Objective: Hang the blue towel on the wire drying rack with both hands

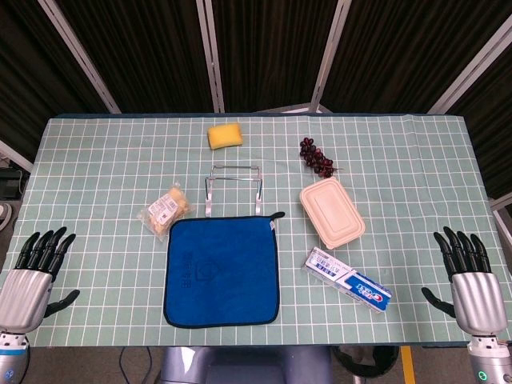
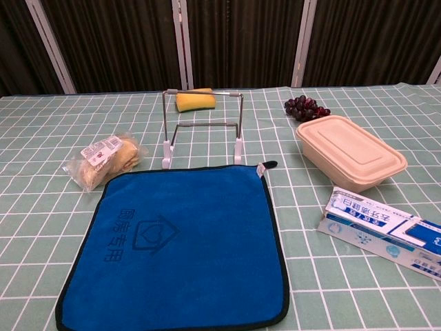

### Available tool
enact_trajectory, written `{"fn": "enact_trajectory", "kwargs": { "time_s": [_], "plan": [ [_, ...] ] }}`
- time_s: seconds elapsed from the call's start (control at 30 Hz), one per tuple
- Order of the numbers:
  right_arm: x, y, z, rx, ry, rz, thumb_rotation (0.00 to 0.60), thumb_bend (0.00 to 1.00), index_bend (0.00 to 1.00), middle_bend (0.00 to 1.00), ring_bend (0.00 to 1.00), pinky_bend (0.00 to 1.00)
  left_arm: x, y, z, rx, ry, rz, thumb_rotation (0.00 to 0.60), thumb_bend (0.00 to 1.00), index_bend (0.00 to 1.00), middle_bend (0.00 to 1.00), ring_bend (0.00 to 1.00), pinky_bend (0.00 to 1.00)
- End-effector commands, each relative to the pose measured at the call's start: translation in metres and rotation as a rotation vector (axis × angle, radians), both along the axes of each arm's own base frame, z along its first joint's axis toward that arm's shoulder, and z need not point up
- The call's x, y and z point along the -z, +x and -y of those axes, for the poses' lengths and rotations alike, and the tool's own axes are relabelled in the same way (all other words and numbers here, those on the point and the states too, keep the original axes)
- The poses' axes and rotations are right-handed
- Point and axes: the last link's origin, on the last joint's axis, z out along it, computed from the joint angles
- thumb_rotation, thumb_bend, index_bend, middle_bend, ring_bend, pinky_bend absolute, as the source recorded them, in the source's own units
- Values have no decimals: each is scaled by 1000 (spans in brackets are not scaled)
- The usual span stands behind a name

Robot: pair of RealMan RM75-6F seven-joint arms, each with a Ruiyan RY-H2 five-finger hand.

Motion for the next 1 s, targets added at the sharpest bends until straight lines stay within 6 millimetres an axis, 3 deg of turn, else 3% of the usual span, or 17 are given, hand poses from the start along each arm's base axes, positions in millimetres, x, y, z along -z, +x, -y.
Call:
{"fn": "enact_trajectory", "kwargs": {
  "time_s": [0.03, 0.33, 0.63, 0.87, 1.0],
  "plan": [
    [0, 0, 0, 4, 2, -3, 600, 0, 0, 0, 0, 0, 0, 0, 0, -1, 0, 0, 600, 0, 0, 0, 0, 0],
    [14, 8, 13, -31, 84, -3, 600, 0, 0, 0, 0, 0, 4, 0, -4, -5, -6, -11, 600, 0, 0, 0, 0, 0],
    [68, 66, 69, -298, 414, -43, 600, 0, 0, 0, 0, 0, 4, -5, -15, -47, 18, -22, 600, 0, 0, 0, 0, 0],
    [117, 107, 108, -492, 532, -135, 600, 0, 0, 0, 0, 0, 6, -12, -20, -79, 38, -41, 600, 0, 0, 0, 0, 0],
    [137, 119, 126, -557, 584, -172, 600, 0, 0, 0, 0, 0, 8, -14, -22, -91, 35, -56, 600, 0, 0, 0, 0, 0]
  ]
}}
